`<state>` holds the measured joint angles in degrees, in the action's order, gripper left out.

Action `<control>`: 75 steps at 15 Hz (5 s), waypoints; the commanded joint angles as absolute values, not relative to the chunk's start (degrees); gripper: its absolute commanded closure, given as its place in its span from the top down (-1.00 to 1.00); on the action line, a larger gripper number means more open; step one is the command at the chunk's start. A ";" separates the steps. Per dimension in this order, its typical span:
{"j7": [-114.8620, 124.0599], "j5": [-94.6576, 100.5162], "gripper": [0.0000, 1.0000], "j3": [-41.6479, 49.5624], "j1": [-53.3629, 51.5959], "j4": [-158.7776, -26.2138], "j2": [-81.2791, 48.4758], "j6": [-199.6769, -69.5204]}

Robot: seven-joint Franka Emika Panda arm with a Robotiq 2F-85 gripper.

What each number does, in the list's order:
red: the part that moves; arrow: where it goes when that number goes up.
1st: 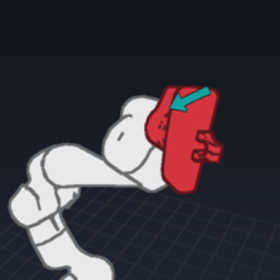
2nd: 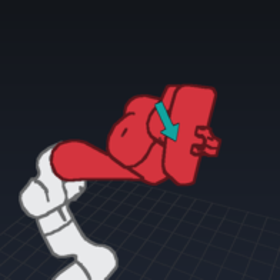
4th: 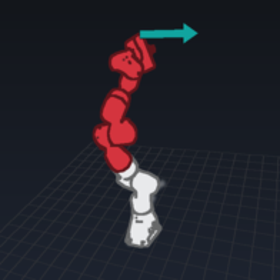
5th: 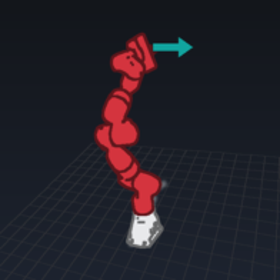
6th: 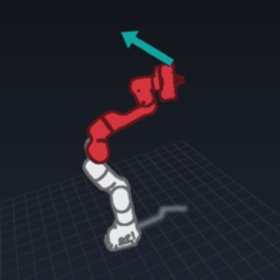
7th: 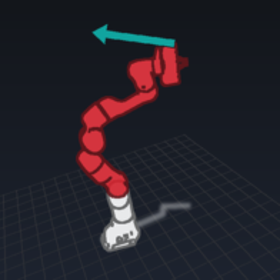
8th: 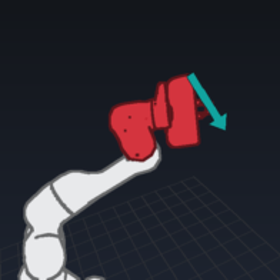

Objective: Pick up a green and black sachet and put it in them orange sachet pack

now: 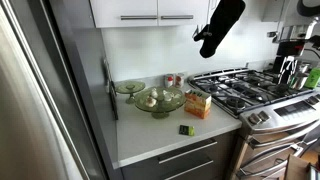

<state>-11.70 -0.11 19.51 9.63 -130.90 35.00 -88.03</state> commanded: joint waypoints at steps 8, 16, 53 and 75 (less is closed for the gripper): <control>-12.21 -0.53 1.00 18.76 10.67 -130.74 34.71 -87.90; -20.98 -11.79 1.00 7.90 -2.70 -134.26 23.97 -98.35; -61.03 -38.91 1.00 -1.28 -8.52 -140.79 -3.29 -162.41; -60.59 -40.46 -1.00 -0.26 -8.26 -139.02 -5.75 -164.17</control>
